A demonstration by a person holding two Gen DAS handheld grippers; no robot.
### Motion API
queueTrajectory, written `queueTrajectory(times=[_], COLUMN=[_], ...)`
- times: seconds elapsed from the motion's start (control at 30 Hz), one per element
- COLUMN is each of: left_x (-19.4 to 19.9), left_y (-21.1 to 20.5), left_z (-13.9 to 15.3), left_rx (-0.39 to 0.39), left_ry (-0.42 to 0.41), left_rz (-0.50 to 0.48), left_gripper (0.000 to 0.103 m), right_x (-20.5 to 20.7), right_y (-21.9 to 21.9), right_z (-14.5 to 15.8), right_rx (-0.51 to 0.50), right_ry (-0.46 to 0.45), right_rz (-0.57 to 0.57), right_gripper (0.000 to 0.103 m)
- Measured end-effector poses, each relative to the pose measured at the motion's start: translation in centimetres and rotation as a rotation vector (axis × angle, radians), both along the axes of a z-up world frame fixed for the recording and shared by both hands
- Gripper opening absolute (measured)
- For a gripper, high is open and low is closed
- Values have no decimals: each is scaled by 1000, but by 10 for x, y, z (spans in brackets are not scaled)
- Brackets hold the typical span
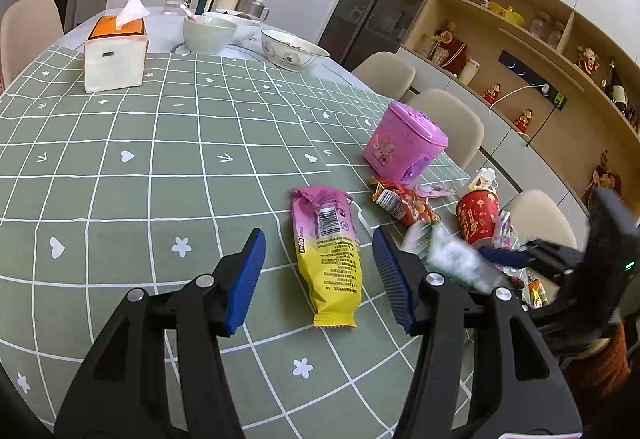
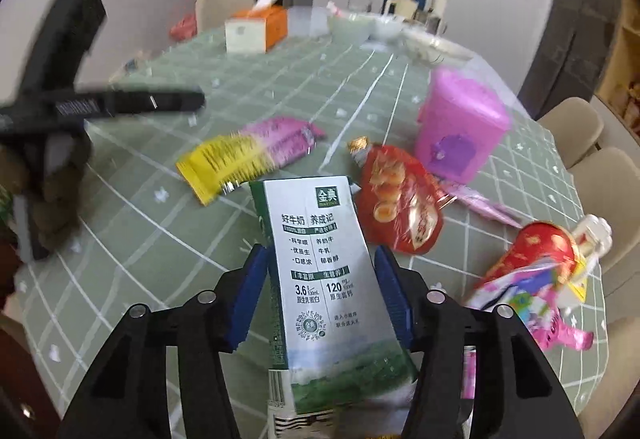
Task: Collect trash
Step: 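Grasp the pink-yellow snack bag with the left gripper while the right gripper grasps the milk carton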
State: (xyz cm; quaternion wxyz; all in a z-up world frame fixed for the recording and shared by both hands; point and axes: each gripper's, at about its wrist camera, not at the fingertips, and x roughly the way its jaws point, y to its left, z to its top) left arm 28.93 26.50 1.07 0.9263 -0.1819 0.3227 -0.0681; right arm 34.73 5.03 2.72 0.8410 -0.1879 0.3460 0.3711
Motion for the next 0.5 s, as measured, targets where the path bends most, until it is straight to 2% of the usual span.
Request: queueTrajectory(times=[0.1,0.27,0.33,0.43,0.5], left_x=[3,14,21,34,43], left_y=[-5,-20,-28,-42,-49], left_z=[-3,-7,-4,-2,-6], left_rx=[12,46,88,197,224], left_ry=[21,93,103,107,131], left_rz=[-9,-35,-47,-27,-28], left_gripper=[53,53,53,53,53], right_x=[-5,-7,-6,-7,-10], right_y=[-20,-54,-69,-86,-92], right_z=[23,48,55,62,64], right_rx=[82,154,182,215,218], right_ry=[-42,-106,-111,-121,-128], right_rz=[-47,-141,-177,-217,-223], right_gripper=[52,52,52,52,52])
